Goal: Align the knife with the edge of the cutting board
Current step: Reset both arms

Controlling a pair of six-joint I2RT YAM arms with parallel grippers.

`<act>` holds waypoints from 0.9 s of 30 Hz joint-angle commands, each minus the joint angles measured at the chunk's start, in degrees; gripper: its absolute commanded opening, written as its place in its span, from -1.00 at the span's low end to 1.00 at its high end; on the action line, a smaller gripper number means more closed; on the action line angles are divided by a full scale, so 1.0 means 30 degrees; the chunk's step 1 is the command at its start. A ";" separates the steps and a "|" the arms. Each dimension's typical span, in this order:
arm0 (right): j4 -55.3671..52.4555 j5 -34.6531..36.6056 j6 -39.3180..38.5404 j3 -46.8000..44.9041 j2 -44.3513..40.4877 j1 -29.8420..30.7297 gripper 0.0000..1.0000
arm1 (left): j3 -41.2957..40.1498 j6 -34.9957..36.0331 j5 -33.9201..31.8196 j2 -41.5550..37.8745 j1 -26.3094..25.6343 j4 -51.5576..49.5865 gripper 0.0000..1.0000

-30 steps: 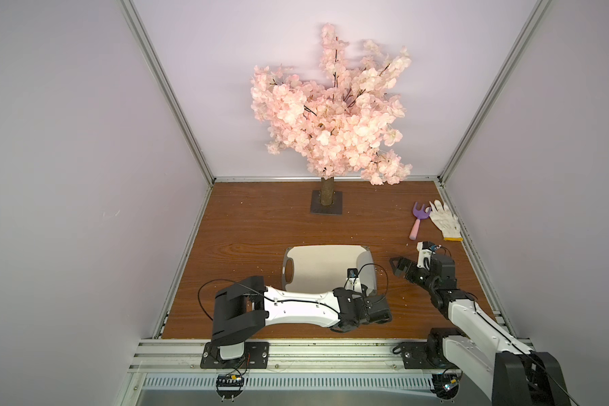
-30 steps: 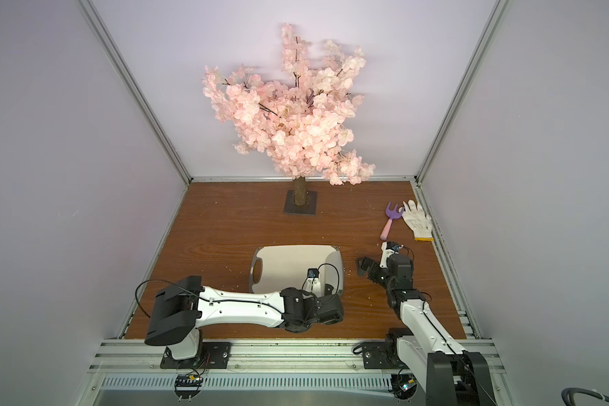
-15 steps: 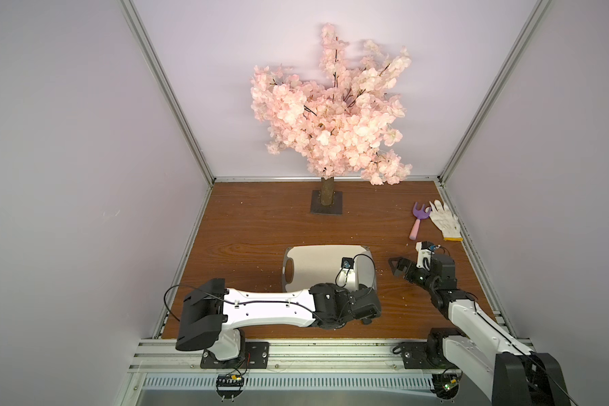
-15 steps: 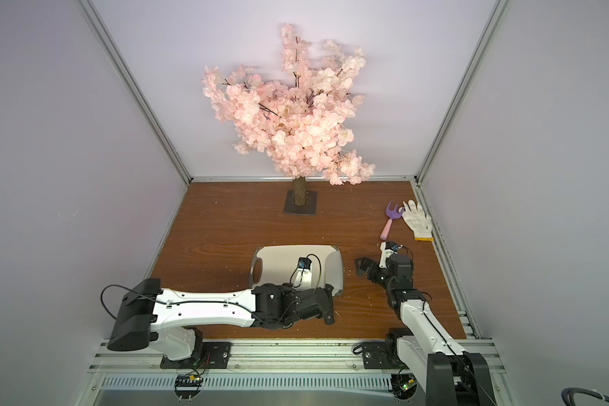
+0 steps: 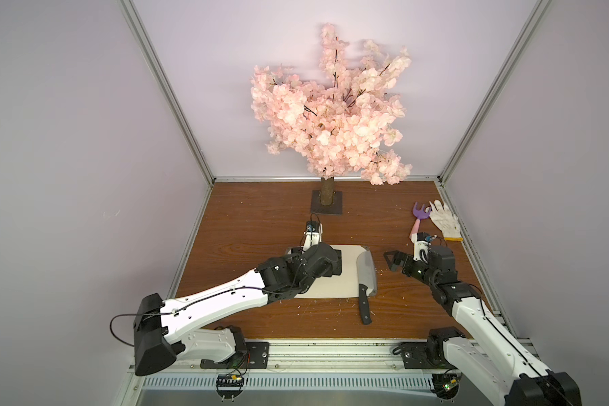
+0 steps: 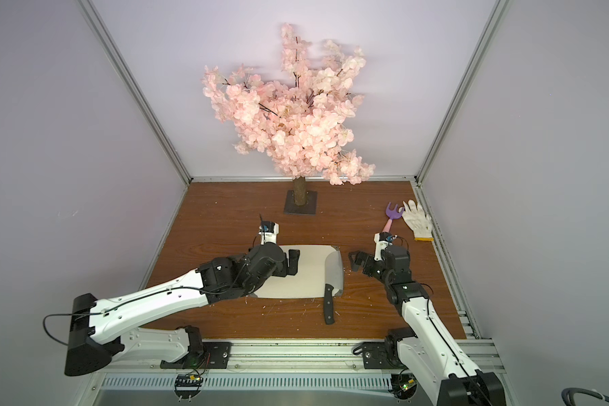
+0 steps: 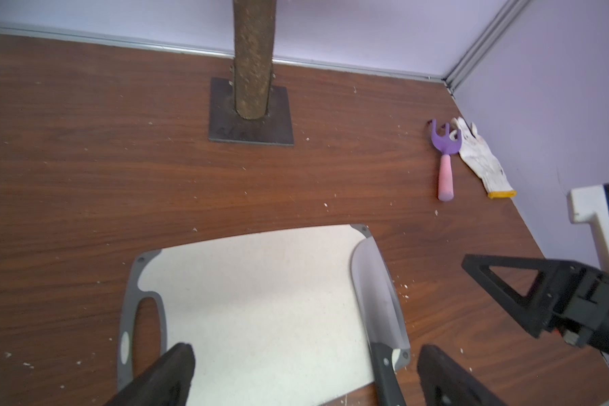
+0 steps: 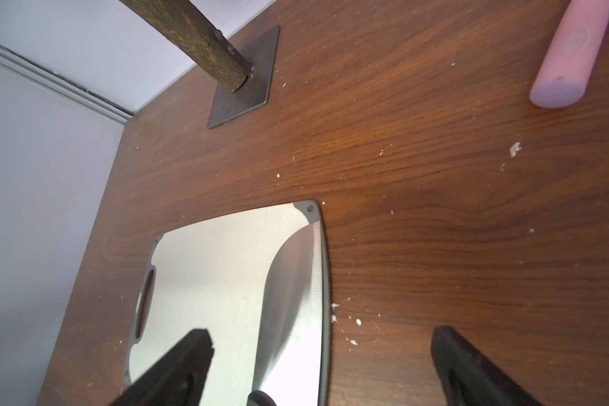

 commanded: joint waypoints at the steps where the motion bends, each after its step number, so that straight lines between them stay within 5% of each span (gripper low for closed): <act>1: -0.1595 0.0614 -0.0631 0.1349 0.0341 0.0624 0.99 | 0.0375 0.2161 0.1618 -0.0949 0.2350 -0.0282 1.00; 13: -0.3570 0.1073 -0.1983 0.4929 0.1641 0.1301 0.99 | 0.0306 0.2917 0.3962 -0.3109 0.8853 0.0011 0.99; 27: -0.4889 0.3905 -0.1974 0.6928 0.2525 0.3887 0.99 | -0.1093 0.4127 0.4338 -0.3540 1.3714 0.1228 1.00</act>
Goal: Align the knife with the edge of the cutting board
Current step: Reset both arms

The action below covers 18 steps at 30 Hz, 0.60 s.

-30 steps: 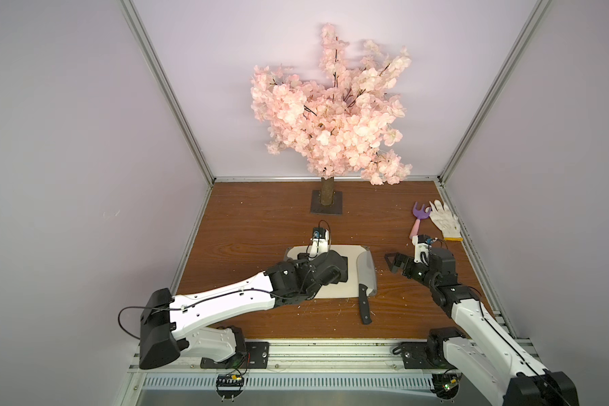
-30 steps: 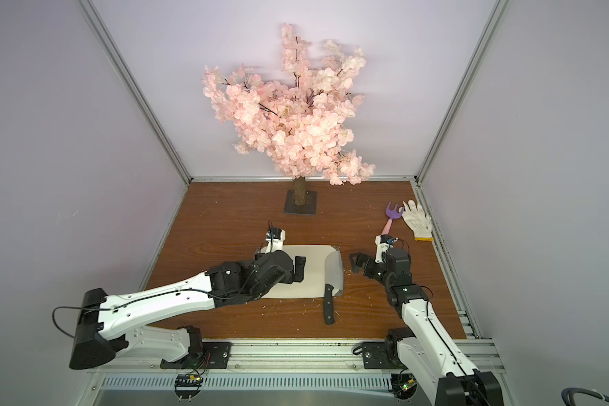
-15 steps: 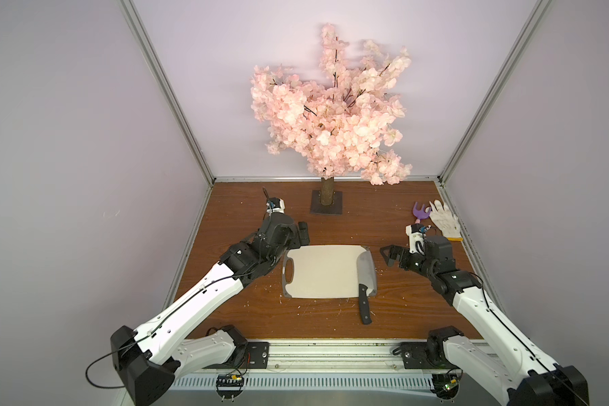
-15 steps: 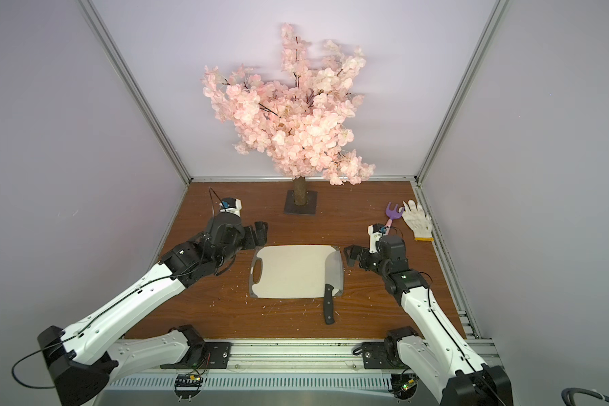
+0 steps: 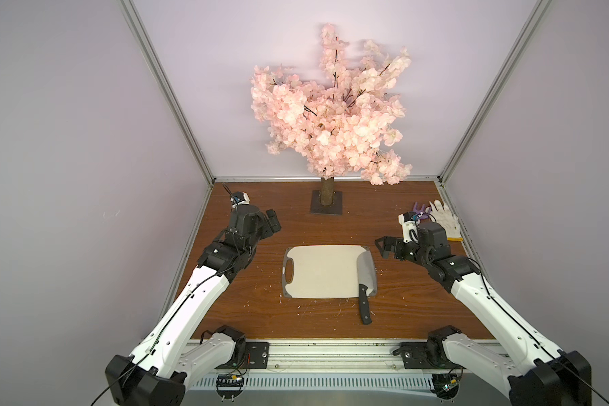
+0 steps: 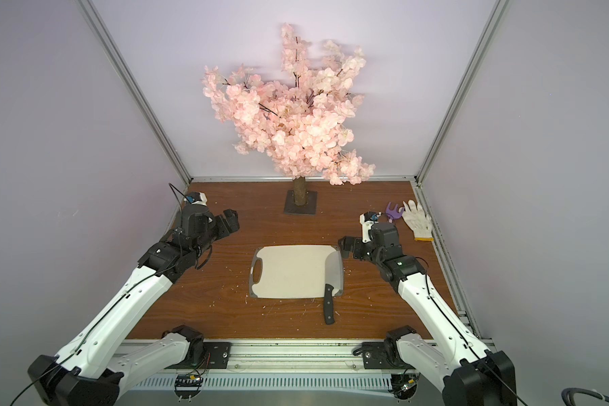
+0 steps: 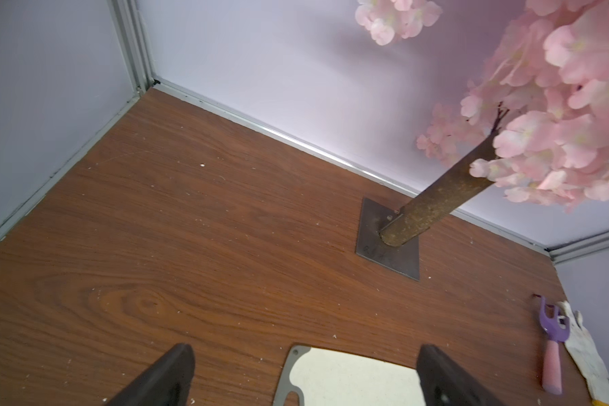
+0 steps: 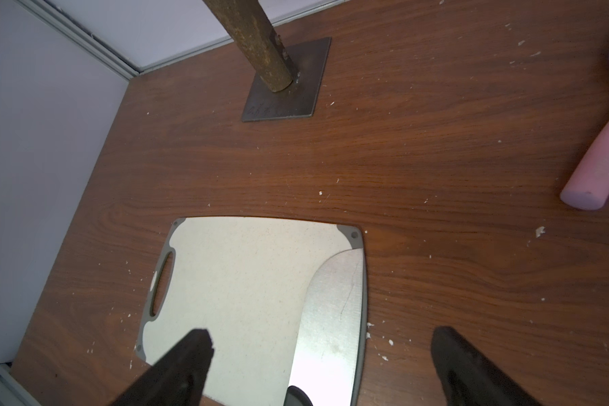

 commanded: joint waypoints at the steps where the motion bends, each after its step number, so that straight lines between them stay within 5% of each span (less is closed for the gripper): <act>1: -0.0444 0.1589 0.0012 0.0575 -0.0183 0.0758 0.99 | -0.0303 0.0990 -0.0223 0.0012 0.0746 0.0697 1.00; 8: 0.0687 0.3371 -0.0617 0.0140 0.0068 0.1019 0.99 | -0.3078 0.0077 -0.5390 -0.1715 0.1492 0.3312 0.99; 18: 0.2524 0.3200 -0.0570 0.0374 0.1058 -0.0938 0.98 | -0.5297 0.0134 -0.8027 -0.2618 0.2808 0.5681 0.99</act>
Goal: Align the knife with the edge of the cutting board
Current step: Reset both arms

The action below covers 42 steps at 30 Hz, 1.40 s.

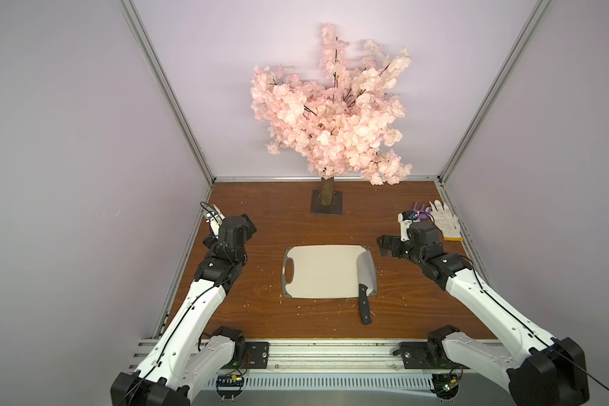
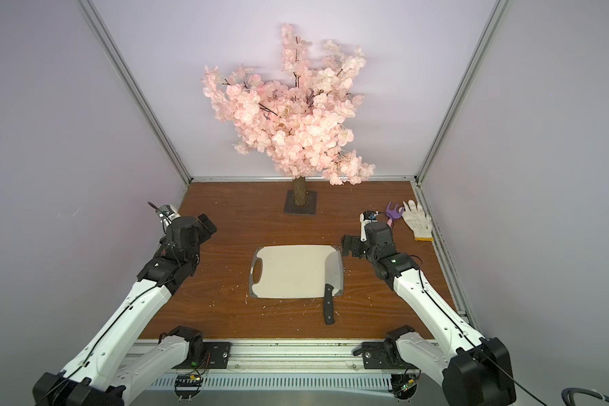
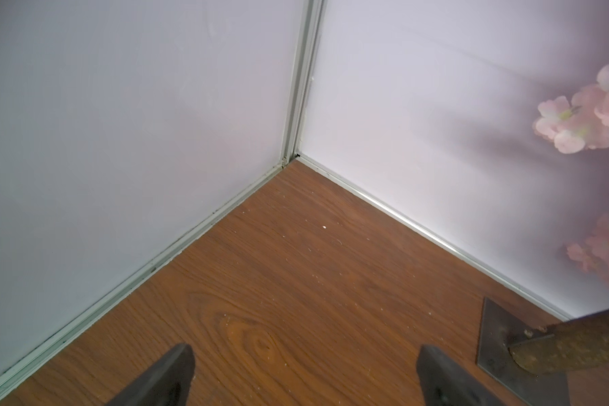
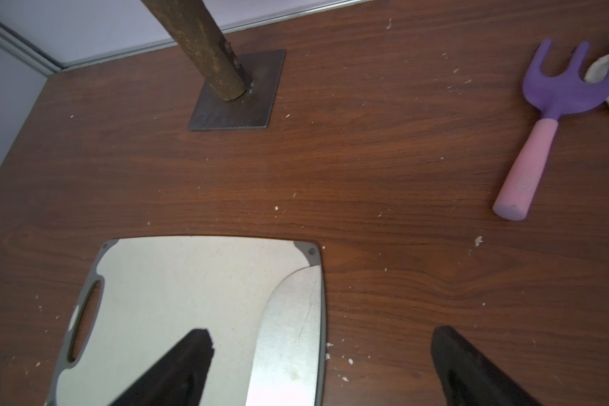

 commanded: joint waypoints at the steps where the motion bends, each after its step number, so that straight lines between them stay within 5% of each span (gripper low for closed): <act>1: 0.1771 -0.0402 0.0034 0.0307 -0.0113 -0.0939 0.99 | -0.0911 0.0247 -0.1688 -0.0533 0.0354 0.1875 1.00; 15: 0.4510 -0.1736 0.0738 -0.0199 0.0991 -0.3187 0.99 | -0.3094 0.0477 -0.4018 0.1003 0.1678 0.4380 1.00; 30: 0.5523 -0.2037 0.1112 -0.1287 0.1528 -0.5618 0.99 | -0.5093 0.1217 -0.2056 0.3482 0.3196 0.7511 1.00; 42: 1.0387 0.1145 -0.0385 -0.4430 -0.0203 -0.6031 0.99 | -0.7794 0.7202 0.1731 0.5110 0.3254 1.5574 1.00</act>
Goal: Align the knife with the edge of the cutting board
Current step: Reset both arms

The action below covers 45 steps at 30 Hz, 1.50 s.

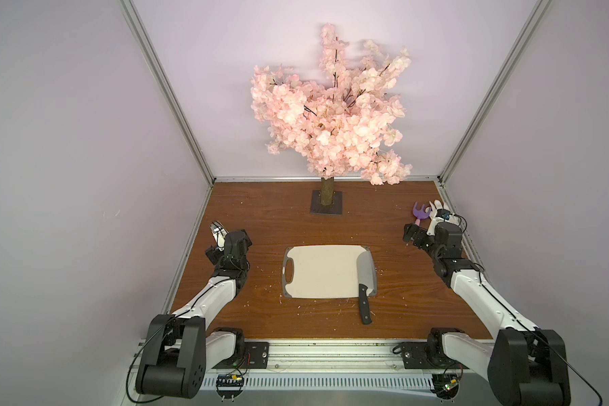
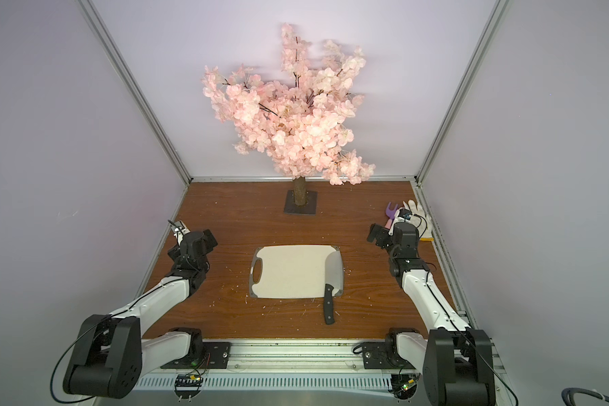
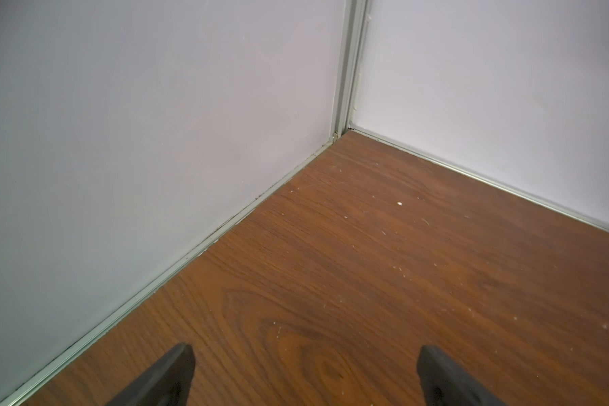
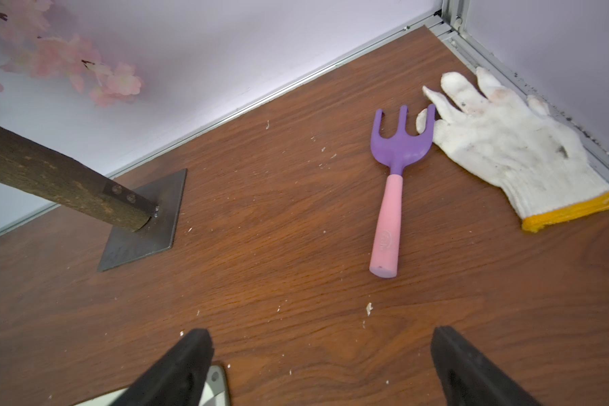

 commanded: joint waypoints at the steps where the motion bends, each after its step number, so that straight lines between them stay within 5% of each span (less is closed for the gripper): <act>1: 0.3202 0.1538 -0.1148 -0.1159 -0.1217 -0.0122 0.99 | -0.0723 0.2938 0.1274 0.0160 0.0273 0.3726 1.00; 7: 0.4908 0.3260 -0.2726 -0.1793 -0.2265 -0.0106 0.99 | -0.0797 0.5396 0.3043 0.0602 0.0251 0.5914 1.00; 11: 0.7749 0.2157 -0.3893 -0.2657 -0.2538 -0.0084 0.99 | -0.1309 0.6357 0.3901 0.0470 0.0231 0.7522 1.00; 22: 1.3742 0.2802 -0.7658 -0.5585 -0.1649 0.1079 0.99 | -0.3024 0.5671 0.9901 0.0902 0.0097 1.0294 0.99; 30: 1.7705 0.4722 -0.8942 -0.8162 -0.0825 0.2577 0.99 | -0.2768 0.5274 0.8011 0.2525 0.0299 1.0653 0.99; 45: 2.1180 0.4750 -0.8480 -0.8754 0.3232 0.2427 0.99 | -0.4751 0.4779 0.7527 0.6016 0.0306 1.7552 0.97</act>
